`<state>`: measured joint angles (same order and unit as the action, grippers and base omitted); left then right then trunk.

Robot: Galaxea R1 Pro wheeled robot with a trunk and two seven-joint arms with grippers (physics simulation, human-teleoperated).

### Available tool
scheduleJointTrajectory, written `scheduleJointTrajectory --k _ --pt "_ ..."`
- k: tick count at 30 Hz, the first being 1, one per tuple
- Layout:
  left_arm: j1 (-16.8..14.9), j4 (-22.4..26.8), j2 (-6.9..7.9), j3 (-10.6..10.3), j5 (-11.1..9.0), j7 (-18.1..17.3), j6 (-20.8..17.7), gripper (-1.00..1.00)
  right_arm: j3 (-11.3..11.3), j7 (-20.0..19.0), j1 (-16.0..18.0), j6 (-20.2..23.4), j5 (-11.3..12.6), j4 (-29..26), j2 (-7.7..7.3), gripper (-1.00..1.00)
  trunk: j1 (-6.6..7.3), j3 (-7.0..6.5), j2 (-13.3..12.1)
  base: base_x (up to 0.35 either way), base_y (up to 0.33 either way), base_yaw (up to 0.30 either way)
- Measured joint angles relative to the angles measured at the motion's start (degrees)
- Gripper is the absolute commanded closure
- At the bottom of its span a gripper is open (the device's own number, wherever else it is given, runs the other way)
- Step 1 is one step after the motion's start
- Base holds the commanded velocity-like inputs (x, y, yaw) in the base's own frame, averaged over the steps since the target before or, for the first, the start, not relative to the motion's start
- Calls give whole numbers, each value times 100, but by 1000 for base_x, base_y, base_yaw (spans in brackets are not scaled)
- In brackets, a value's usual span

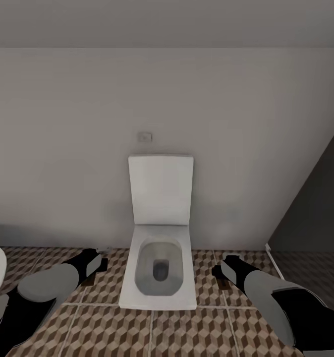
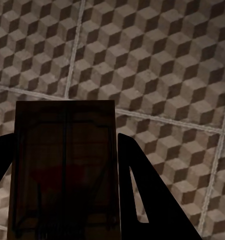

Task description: Take the four mousetraps from the cabinet in the bathroom and place them on the bathroom floor. Make sure all four end up on the same floor surface, and ensure that at least two of them are either under or directly next to the same bathroom sink.

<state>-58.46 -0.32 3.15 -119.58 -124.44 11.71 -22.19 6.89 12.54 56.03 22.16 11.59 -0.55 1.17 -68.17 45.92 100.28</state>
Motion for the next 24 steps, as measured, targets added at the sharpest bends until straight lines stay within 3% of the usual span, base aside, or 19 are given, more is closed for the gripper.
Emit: scheduleJointTrajectory --k 20,24 --pt "1 13 -14 -9 9 0 -4 100 9 5 -4 -19 -22 -8 9 100 -439 359 802 0 0 0" --pt "3 14 -17 -4 8 0 -4 100 28 11 -6 -348 -50 0 4 100 -527 431 963 0 0 0"
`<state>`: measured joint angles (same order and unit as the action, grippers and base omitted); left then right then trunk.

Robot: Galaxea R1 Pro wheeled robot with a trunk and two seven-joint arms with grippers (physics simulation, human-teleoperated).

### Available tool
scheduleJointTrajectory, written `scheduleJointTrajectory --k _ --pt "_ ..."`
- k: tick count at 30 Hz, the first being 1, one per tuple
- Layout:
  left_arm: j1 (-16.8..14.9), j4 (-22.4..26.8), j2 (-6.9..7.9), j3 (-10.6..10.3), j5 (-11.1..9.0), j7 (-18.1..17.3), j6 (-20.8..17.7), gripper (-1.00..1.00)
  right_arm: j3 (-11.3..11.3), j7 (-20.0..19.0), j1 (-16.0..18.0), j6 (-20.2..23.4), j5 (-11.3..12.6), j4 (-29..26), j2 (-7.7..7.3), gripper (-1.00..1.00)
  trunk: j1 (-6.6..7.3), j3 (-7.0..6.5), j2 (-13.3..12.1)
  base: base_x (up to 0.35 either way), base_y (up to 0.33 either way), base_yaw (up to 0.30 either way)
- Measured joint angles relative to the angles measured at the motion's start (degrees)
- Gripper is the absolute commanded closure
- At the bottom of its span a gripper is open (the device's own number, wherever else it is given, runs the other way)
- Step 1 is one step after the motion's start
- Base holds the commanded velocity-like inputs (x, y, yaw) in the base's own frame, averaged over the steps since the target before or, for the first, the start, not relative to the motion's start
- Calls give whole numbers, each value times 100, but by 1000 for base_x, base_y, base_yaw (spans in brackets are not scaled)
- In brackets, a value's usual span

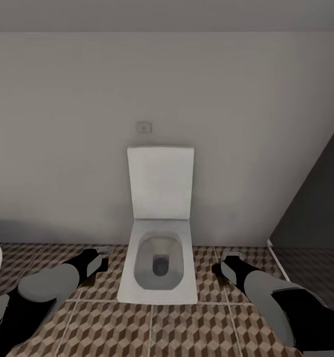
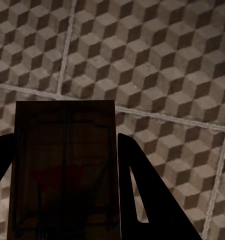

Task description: Take the four mousetraps from the cabinet in the bathroom and place them on the bathroom floor. Make sure all four end up on the same floor surface, and ensure that at least two of them are either under or directly next to the same bathroom sink.

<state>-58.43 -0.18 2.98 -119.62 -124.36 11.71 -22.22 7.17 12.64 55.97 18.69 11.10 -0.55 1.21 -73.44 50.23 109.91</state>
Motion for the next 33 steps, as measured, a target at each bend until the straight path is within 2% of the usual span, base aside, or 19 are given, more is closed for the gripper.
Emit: scheduleJointTrajectory --k 4,33 --pt "-2 1 8 2 -1 0 0 100 24 1 -1 -146 -162 0 -5 100 -88 72 160 0 0 0" --pt "0 -1 17 5 -8 9 0 100 129 -8 0 -151 -176 -9 3 100 -725 592 1324 0 0 0"
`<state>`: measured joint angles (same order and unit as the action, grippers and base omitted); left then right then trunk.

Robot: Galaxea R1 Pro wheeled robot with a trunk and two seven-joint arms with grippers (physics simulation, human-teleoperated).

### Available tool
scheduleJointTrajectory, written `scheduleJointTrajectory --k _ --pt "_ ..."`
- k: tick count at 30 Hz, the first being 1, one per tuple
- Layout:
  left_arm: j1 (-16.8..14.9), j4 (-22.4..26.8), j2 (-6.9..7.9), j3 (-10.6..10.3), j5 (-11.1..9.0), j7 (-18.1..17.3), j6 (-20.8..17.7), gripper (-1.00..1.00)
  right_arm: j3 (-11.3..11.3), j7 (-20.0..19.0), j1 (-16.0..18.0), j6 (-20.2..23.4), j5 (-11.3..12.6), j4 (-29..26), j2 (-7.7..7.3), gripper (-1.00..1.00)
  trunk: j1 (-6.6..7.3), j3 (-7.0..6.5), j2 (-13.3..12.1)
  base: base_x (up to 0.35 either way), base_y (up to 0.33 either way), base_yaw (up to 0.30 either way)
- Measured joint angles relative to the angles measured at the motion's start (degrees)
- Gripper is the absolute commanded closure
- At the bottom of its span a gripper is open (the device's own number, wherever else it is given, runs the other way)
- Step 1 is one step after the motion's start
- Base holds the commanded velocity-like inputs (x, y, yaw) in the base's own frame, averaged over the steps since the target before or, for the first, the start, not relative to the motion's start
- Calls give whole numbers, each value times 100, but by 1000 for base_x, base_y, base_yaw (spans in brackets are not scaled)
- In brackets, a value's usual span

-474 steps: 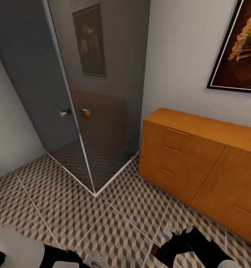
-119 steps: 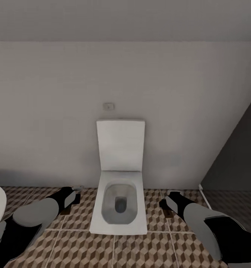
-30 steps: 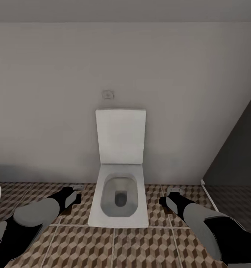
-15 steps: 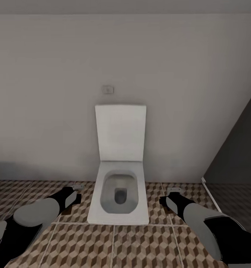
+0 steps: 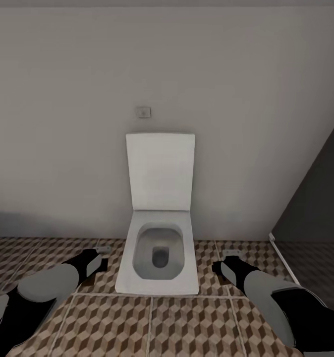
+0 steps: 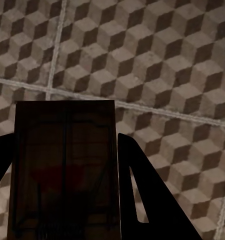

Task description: Take the four mousetraps from the cabinet in the bathroom and place them on the bathroom floor. Make sure all four end up on the same floor surface, and ensure that at least two of them are either under or directly next to the same bathroom sink.

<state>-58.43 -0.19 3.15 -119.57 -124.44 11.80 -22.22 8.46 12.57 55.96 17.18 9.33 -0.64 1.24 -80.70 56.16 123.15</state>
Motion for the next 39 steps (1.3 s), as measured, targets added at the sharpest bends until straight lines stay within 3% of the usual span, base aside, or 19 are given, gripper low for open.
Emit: scheduleJointTrajectory --k 39 --pt "0 -2 9 0 0 0 0 100 157 0 0 0 0 0 7 100 -857 700 1564 0 0 0"
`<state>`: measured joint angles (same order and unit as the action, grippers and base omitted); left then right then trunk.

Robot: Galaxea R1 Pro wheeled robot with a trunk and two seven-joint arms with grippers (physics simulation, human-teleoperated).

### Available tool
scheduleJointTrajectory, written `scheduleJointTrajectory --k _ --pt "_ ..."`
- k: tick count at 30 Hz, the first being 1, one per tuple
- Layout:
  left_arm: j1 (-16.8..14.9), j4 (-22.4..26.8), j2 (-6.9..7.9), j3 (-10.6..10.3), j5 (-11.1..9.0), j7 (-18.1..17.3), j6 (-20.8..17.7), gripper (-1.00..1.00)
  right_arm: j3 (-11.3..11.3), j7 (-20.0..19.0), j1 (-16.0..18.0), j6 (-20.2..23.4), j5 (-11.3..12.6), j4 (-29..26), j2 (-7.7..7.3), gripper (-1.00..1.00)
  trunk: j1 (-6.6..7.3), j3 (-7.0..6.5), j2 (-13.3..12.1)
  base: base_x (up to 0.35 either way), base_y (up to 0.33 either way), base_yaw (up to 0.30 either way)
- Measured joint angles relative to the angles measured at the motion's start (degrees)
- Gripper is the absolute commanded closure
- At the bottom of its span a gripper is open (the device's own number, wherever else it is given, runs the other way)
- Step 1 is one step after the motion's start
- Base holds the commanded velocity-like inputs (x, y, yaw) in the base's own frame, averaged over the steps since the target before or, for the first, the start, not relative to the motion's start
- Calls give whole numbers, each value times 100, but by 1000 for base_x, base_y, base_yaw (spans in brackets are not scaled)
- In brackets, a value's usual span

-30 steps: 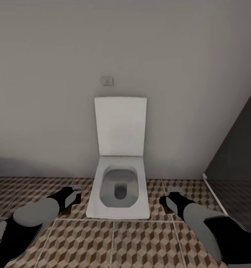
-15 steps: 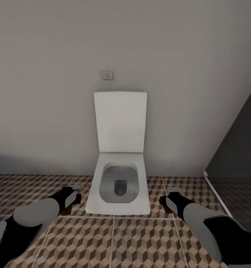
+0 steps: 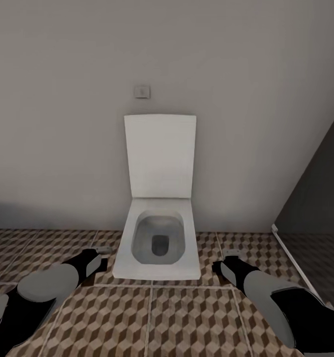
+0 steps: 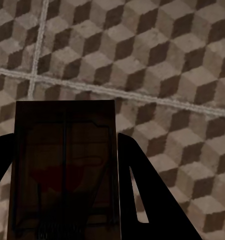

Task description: Take the four mousetraps from the cabinet in the bathroom and place them on the bathroom floor. Make sure all four end up on the same floor surface, and ensure that at least two of them are either under or directly next to the same bathroom sink.

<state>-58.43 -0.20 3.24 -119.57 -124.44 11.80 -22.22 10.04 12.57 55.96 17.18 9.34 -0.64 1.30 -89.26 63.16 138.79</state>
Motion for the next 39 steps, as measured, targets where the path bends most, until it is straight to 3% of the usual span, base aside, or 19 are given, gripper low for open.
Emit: scheduleJointTrajectory --k 11,39 --pt "-3 -8 17 0 0 0 0 100 9 0 0 0 0 0 0 100 -242 197 441 0 0 0" --pt "-7 -88 52 35 -17 -27 1 100 9 0 2 -14 0 0 -16 100 -315 818 480 0 0 0"
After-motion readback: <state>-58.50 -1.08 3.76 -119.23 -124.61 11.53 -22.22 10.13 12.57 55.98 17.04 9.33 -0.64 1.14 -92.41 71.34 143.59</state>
